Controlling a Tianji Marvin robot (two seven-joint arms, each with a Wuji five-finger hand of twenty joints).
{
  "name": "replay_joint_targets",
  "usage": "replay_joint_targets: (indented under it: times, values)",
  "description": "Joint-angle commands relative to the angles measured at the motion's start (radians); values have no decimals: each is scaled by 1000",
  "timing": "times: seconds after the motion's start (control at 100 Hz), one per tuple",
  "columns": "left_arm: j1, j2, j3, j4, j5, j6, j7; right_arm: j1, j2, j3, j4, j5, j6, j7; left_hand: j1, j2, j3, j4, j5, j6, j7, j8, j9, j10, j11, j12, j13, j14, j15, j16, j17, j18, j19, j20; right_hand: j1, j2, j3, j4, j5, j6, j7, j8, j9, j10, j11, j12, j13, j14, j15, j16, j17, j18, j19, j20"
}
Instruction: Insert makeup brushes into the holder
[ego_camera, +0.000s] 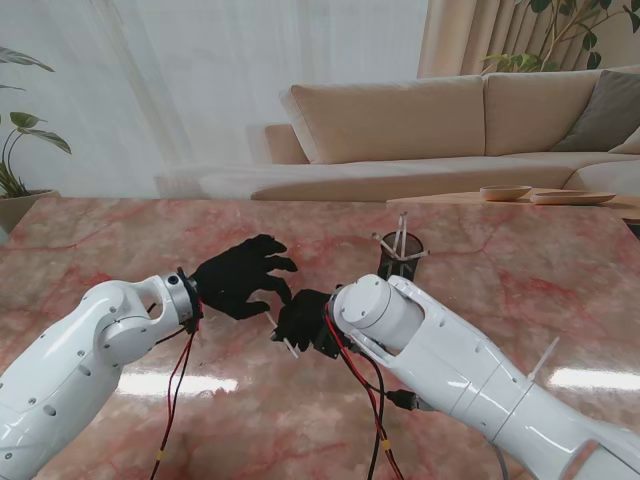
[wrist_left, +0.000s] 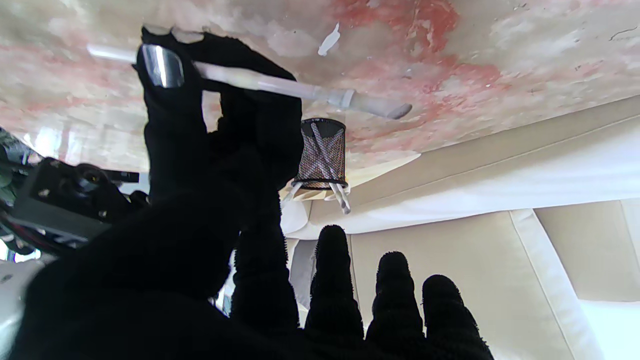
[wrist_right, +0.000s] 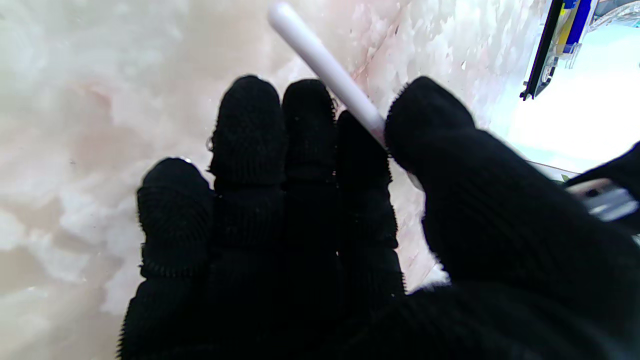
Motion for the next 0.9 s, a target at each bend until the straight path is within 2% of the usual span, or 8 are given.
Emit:
replay_joint_targets:
  times: [0.0,0.11,0.27,0.63,0.89]
  values:
    - [12,-6,-8,-13,-26,18,-3,-11,-1,8,3,10,4,11,-28,18,43,21,-29,26,-22,-21,-42,-16,-15,-9,-23,-36,-36,-6,0,1,-53,-17,23,2,73,-34,48,-108,54,33,67,37,26,17,44,-14,34,32,34,-34,62,26]
    - [40,-14,-38,-35,-84,54,-9,-26,1,31,-4,22,3,5,-33,21,41,21,-28,34,-29,-24,-42,-17,-15,-10,-24,-36,-38,-5,-1,2,-52,-17,24,0,73,-34,50,-112,54,36,68,34,26,18,44,-14,35,30,35,-37,62,26]
    - [90,-24,-107,-82,-123,115,-6,-68,7,88,-35,29,0,-16,-50,33,26,23,-44,50,-49,-32,-47,-9,-27,-18,-28,-34,-45,-8,-2,7,-54,-19,24,0,73,-35,52,-113,53,37,67,33,25,18,43,-15,33,28,35,-37,61,26]
    - [197,-39,-260,-131,-128,231,55,-194,19,261,-159,10,-21,-111,-85,63,-19,36,-64,93,-91,-51,-51,11,-51,-25,-30,-22,-58,-9,-2,21,-59,-28,26,-1,75,-34,58,-116,53,38,71,30,24,17,44,-13,32,26,32,-38,58,27]
    - [228,-40,-283,-104,-140,261,57,-281,11,400,-271,-8,-28,-224,-100,70,-48,49,-68,108,-114,-64,-54,19,-77,-32,-37,-18,-75,-14,-2,28,-67,-39,28,-2,77,-34,60,-112,53,32,73,30,22,15,42,-12,29,24,21,-39,56,31]
